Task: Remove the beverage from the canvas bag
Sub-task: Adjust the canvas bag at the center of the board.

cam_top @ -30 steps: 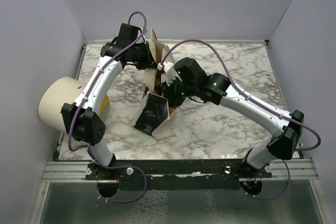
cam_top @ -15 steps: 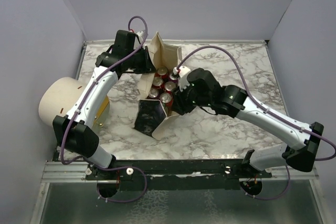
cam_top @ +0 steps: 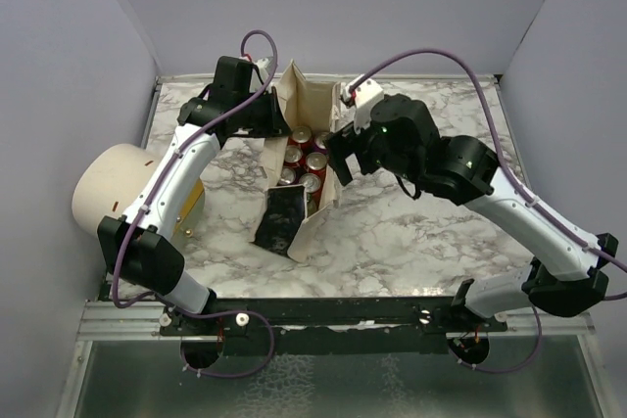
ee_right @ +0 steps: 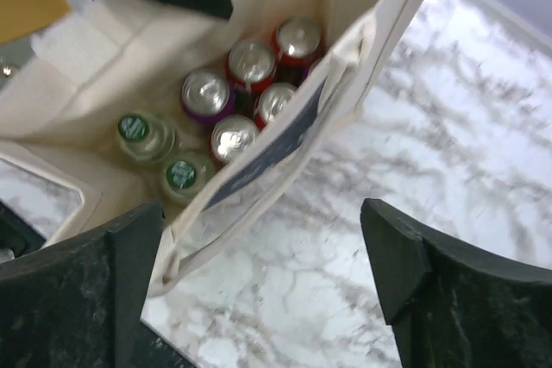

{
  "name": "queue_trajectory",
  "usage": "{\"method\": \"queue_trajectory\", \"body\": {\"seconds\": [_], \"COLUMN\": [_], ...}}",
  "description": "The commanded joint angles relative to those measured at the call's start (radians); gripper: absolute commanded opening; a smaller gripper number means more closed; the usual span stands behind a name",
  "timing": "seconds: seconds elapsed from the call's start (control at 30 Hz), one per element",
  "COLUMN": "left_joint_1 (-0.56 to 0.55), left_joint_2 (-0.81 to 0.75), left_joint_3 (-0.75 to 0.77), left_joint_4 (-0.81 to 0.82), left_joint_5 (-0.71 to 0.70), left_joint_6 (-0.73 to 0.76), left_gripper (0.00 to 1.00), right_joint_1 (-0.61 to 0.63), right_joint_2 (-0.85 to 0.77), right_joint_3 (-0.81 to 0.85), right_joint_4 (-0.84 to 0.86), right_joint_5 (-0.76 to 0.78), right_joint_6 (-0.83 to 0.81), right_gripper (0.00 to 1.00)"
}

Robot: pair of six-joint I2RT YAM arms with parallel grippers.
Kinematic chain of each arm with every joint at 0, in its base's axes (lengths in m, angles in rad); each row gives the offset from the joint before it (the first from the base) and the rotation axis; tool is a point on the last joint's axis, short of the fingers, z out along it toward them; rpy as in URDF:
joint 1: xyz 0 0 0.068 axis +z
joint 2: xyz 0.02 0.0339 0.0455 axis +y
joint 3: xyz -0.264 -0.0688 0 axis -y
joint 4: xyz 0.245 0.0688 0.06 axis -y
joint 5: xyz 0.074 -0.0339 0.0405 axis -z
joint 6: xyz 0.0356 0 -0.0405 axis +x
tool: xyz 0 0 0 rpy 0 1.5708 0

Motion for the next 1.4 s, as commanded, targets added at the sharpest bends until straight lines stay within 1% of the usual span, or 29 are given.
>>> {"method": "queue_trajectory", "body": {"seconds": [0.0,0.1,0.13,0.2,0.3,0.37,0.4,0.47,0.5,0.53,0.63,0.8,0.9,1.03,1.13,1.17,1.27,1.37], "left_joint_1": [-0.003,-0.004,-0.003,-0.004,-0.003,-0.004,-0.004,-0.003,-0.003,-0.003,-0.004,-0.004,-0.004,-0.003,-0.004,-0.003,-0.004,-0.003], "left_joint_2": [-0.069,-0.076,-0.078,-0.086,-0.100,-0.109,-0.113,-0.123,-0.130,-0.140,-0.164,-0.175,-0.186,-0.213,-0.231,-0.235,-0.252,-0.265], "left_joint_3": [0.034,0.029,0.029,0.025,0.014,0.007,0.003,-0.008,-0.016,-0.026,-0.060,-0.075,-0.105,-0.170,-0.205,-0.211,-0.231,-0.266], "left_joint_4": [0.185,0.190,0.191,0.198,0.211,0.211,0.213,0.223,0.234,0.251,0.319,0.365,0.418,0.500,0.539,0.543,0.542,0.529], "left_joint_5": [0.003,0.004,0.007,0.014,0.013,-0.008,-0.018,-0.032,-0.037,-0.041,-0.046,-0.058,-0.046,-0.044,-0.051,-0.046,-0.016,-0.001], "left_joint_6": [0.024,0.026,0.026,0.025,0.031,0.039,0.043,0.056,0.063,0.067,0.085,0.105,0.115,0.133,0.149,0.157,0.194,0.216], "left_gripper": [0.00,0.00,0.00,0.00,0.00,0.00,0.00,0.00,0.00,0.00,0.00,0.00,0.00,0.00,0.00,0.00,0.00,0.00], "right_joint_1": [0.006,0.005,0.005,0.001,-0.006,-0.027,-0.051,-0.109,-0.124,-0.129,-0.134,-0.135,-0.136,-0.139,-0.139,-0.139,-0.139,-0.139], "right_joint_2": [0.115,0.218,0.245,0.282,0.288,0.283,0.287,0.311,0.324,0.334,0.349,0.389,0.391,0.359,0.315,0.294,0.223,0.201], "right_joint_3": [0.163,0.242,0.258,0.267,0.207,0.154,0.146,0.159,0.159,0.145,0.077,0.069,0.054,-0.007,-0.078,-0.107,-0.202,-0.229], "right_joint_4": [0.042,0.063,0.073,0.129,0.267,0.360,0.380,0.372,0.366,0.364,0.378,0.342,0.314,0.245,0.187,0.185,0.238,0.258], "right_joint_5": [0.052,0.001,-0.014,-0.072,-0.188,-0.231,-0.263,-0.354,-0.375,-0.388,-0.437,-0.389,-0.322,-0.231,-0.205,-0.206,-0.213,-0.205], "right_joint_6": [-0.200,-0.313,-0.346,-0.419,-0.532,-0.556,-0.542,-0.493,-0.493,-0.521,-0.612,-0.632,-0.633,-0.610,-0.587,-0.580,-0.570,-0.568], "right_gripper": [0.99,1.00,0.98,0.91,0.84,0.81,0.79,0.71,0.68,0.66,0.65,0.63,0.63,0.63,0.63,0.64,0.70,0.73]}}
